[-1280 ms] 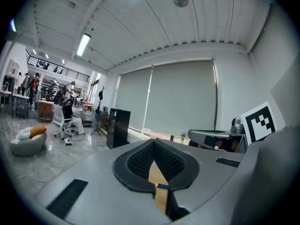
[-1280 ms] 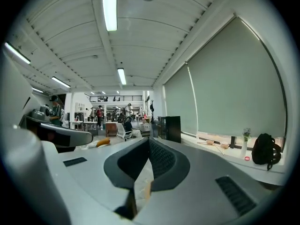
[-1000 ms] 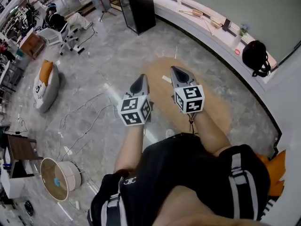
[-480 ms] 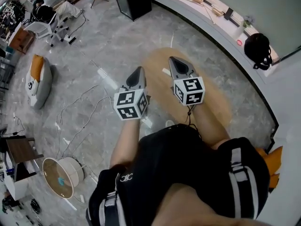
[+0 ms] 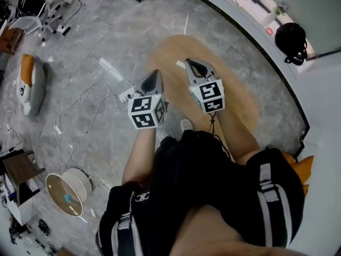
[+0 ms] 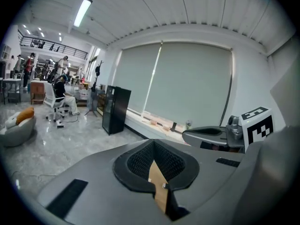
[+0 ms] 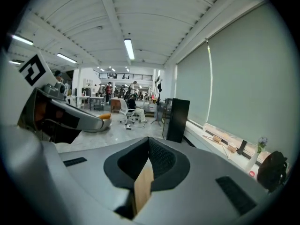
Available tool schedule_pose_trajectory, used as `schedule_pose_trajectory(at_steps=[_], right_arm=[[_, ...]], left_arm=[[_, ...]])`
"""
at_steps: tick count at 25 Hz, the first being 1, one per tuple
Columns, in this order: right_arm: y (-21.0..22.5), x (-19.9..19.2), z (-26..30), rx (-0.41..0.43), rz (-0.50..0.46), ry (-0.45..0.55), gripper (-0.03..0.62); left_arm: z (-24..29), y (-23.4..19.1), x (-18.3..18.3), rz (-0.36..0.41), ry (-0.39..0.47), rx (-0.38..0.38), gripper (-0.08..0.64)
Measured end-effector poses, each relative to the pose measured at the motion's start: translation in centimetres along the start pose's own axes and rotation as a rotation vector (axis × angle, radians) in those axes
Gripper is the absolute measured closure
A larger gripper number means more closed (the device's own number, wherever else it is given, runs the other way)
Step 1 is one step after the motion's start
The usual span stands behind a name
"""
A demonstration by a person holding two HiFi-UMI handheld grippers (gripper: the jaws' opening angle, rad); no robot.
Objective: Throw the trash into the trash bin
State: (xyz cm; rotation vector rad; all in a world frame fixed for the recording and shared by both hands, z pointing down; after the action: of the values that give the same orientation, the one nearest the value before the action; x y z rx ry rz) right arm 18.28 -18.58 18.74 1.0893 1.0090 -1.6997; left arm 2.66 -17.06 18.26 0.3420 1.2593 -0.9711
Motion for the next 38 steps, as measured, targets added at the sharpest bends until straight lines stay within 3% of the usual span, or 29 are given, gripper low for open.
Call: schedule_pose_trajectory(at_steps=[3,4,6,8,18,29,33,38], right_arm=[[0.3,-2.7,2.0,0.054,-0.072,-0.079,0.58],[0.4,-3.8,2.7,0.082,-0.089,-0.109,0.56],[0.6,-5.8,4.4,0.136,-0.112,-0.166,0.453],[1.1,-7.9,6.2,0.169,-0.154,-0.215,0.432],[1.6,-19.7,17.0,0.296,-0.297,-0.402,0.414],[0.2,-35.7,28.7,0.316,-0.377,-0.51,0.403],[-0.2,-39.6,30.9,0.334,-0.422,-0.552,0.402],[-0.3,-42.6,32.3,0.325,-0.407,-0.612,0.403]], left_arm=[[1.7,-0.3,-1.7,-0.032,-0.027,0.013,0.548],[2.3,-0.5,-2.4,-0.044,-0.038,0.018,0.548],[3.5,-0.8,-3.8,-0.061,-0.063,0.026,0.548],[4.8,-1.3,-5.2,-0.079,-0.082,0.038,0.548],[11.6,-7.3,-13.7,-0.143,-0.169,0.117,0.548],[18.1,-13.4,-27.2,-0.228,-0.266,0.137,0.548],[18.8,-14.2,-31.4,-0.253,-0.293,0.13,0.548],[19.3,-15.0,-34.7,-0.273,-0.303,0.123,0.548]])
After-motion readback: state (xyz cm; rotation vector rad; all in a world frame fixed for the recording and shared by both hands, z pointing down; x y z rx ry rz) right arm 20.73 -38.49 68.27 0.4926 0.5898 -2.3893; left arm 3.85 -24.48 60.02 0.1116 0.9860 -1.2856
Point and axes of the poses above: the fingertips, and each gripper's own axes: z forward along the fingers, y to its right, x out of its top, the point moved 6 cm from there along -z, backward along the fingers, and after that the axes turned 10 degrees about -x, right-handed, at the moved point
